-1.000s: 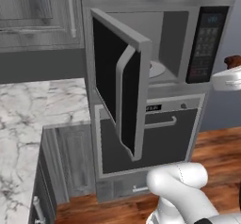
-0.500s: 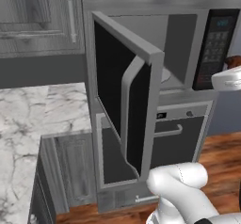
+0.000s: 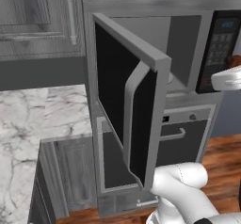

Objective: Transport the chicken drumstick from the fridge to the microwave and turn on the microwave.

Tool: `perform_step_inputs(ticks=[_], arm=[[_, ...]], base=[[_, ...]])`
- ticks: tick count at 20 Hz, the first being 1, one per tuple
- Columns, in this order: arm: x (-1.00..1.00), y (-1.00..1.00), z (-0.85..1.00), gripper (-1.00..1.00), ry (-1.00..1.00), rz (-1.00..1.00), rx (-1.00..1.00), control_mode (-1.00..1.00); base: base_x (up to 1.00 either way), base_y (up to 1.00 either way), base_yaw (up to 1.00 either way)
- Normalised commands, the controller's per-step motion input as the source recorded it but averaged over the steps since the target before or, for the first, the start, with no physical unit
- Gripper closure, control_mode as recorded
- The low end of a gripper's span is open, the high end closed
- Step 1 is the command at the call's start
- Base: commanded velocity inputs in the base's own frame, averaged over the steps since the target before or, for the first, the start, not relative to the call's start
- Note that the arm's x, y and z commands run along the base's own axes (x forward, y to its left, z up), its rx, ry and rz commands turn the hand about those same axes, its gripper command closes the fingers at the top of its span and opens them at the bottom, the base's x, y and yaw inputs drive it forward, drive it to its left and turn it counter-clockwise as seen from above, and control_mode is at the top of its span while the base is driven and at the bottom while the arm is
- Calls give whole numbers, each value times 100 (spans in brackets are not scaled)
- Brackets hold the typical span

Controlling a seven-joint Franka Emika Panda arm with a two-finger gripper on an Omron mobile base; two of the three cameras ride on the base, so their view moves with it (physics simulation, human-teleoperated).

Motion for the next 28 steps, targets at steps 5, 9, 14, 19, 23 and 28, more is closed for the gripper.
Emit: perform_step_inputs(ticks=[5,9,14,19,23,28], arm=[[0,0,0,100,0,0,0,100],[0,0,0,100,0,0,0,100],[7,0,-7,100,2,0,0,-100],[44,0,-43,100,0,0,0,-100],[27,0,-44,100,0,0,0,-100],[7,0,-25,100,2,0,0,-100]], base=[[30,0,0],[20,0,0],[0,0,0],[0,0,0],[0,0,0],[0,0,0]])
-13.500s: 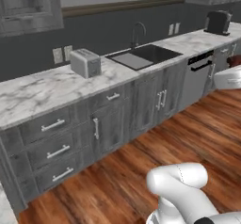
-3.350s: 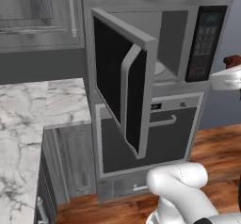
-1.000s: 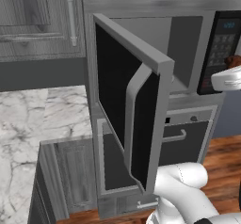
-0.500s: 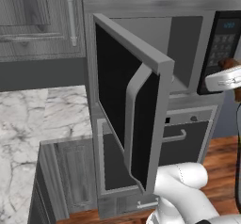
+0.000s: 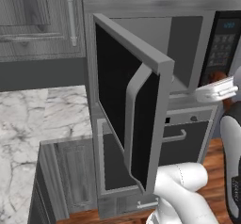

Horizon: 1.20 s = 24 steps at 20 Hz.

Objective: Transport the chicken drumstick from the fridge to the microwave and turn on the microwave.

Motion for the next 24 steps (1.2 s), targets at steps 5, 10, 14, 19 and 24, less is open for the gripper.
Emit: perform_step_inputs(ticks=[5,10,14,19,24], arm=[[24,-1,-5,100,11,0,0,-100],[77,-12,-6,100,18,0,2,-100],[91,-24,-26,100,9,0,3,-100],[82,-13,-49,100,0,0,0,-100],[79,-2,-28,100,5,0,1,-100]], base=[[0,0,0],[0,0,0],[0,0,0],[0,0,0],[0,0,0]])
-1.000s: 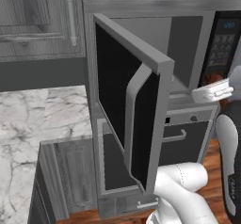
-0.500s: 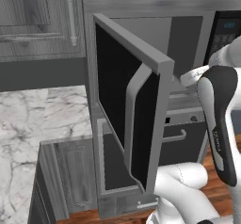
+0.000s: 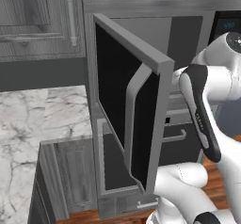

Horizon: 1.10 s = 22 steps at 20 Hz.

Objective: Transport the chicken drumstick from the fridge to the microwave and turn on the microwave.

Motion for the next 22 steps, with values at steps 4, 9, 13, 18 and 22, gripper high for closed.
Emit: perform_step_inputs(ticks=[4,9,13,18,22], arm=[[79,0,-16,100,10,0,0,-100],[76,0,-20,100,10,0,0,-100],[53,0,-18,100,17,0,0,-100],[51,0,-18,100,19,-2,0,-100],[61,0,-25,100,4,-4,0,-100]], base=[[0,0,0],[0,0,0],[0,0,0],[0,0,0],[0,0,0]])
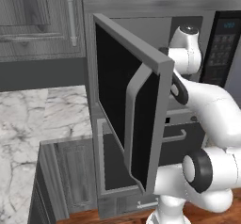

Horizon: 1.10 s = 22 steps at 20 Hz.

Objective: Transport the chicken drumstick from the fridge to the microwave and turn on the microwave.

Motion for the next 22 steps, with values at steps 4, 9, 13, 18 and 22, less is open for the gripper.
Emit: perform_step_inputs(ticks=[4,9,13,18,22], arm=[[64,0,-38,100,0,-4,0,-100],[52,0,-39,100,0,-3,0,-100],[56,0,-13,100,0,-3,0,-100],[53,0,-11,100,0,-2,0,-100],[40,0,-14,100,0,-1,0,-100]], base=[[0,0,0],[0,0,0],[0,0,0],[0,0,0],[0,0,0]])
